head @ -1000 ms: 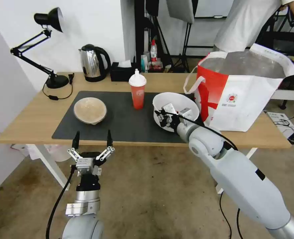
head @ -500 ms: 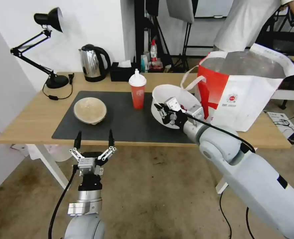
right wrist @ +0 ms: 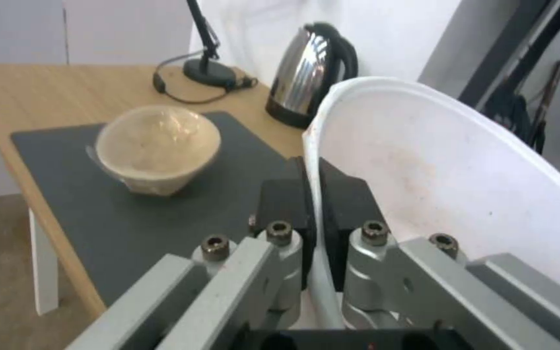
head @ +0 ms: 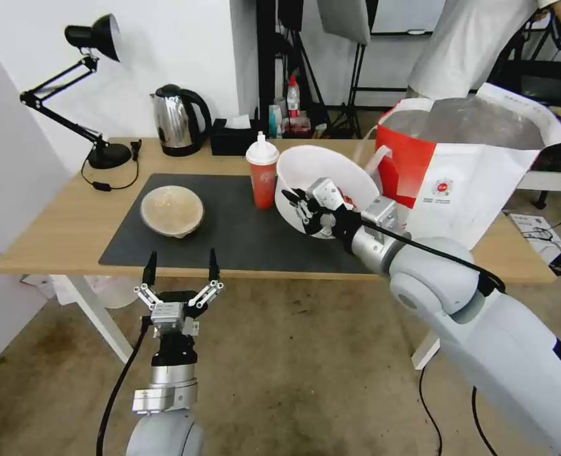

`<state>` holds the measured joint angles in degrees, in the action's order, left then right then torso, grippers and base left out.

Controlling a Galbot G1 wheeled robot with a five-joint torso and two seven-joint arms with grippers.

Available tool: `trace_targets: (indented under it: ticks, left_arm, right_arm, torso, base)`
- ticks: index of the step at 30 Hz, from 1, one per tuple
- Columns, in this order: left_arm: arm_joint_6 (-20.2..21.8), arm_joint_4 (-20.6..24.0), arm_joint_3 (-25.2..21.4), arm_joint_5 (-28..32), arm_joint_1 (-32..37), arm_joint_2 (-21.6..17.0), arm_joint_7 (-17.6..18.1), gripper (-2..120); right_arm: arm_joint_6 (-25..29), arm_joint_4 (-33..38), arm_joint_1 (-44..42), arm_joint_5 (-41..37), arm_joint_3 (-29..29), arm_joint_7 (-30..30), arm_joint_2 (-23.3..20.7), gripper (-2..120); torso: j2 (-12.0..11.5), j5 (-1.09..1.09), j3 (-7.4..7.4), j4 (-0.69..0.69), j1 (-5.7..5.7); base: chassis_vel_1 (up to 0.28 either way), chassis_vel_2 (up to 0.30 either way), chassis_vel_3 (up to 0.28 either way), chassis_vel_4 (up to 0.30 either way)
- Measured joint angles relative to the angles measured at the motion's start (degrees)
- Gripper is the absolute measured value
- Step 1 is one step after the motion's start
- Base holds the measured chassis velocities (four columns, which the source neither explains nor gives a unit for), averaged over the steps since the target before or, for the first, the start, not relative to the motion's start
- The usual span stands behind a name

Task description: Pick up the trash from the table and place it into the takeout bag.

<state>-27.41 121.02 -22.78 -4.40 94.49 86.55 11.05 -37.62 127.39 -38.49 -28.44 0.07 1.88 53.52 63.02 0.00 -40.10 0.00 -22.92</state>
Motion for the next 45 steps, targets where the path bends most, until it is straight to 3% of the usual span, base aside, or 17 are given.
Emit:
trace_targets:
  ticks: [15, 27, 45]
  left_arm:
    - [-0.08, -0.56, 0.37, -0.37, -0.07, 0.66, 0.01, 100]
    - [-0.9, -1.54, 0.51, -0.69, -0.38, 1.19, 0.01, 100]
    - [-1.13, -1.4, 0.17, -0.6, -0.23, 0.95, 0.02, 100]
  right_arm:
    - [0.01, -0.28, 7.7, -3.28, 1.35, 0.24, -1.44, 1]
    - [0.11, -6.29, 19.46, -8.09, 1.68, 0.47, -4.13, 1]
    - [1.44, -14.6, 26.67, -9.12, 3.33, 1.14, -4.61, 1]
  torso:
    - [0.0, 0.0, 0.0, 0.0, 0.01]
    - [0.0, 0.0, -0.01, 0.0, 0.0]
    - [0.0, 0.0, 0.0, 0.0, 0.01]
  base:
    - [0.0, 0.0, 0.0, 0.0]
    - [0.0, 0.0, 0.0, 0.0]
    - [0.0, 0.0, 0.0, 0.0]
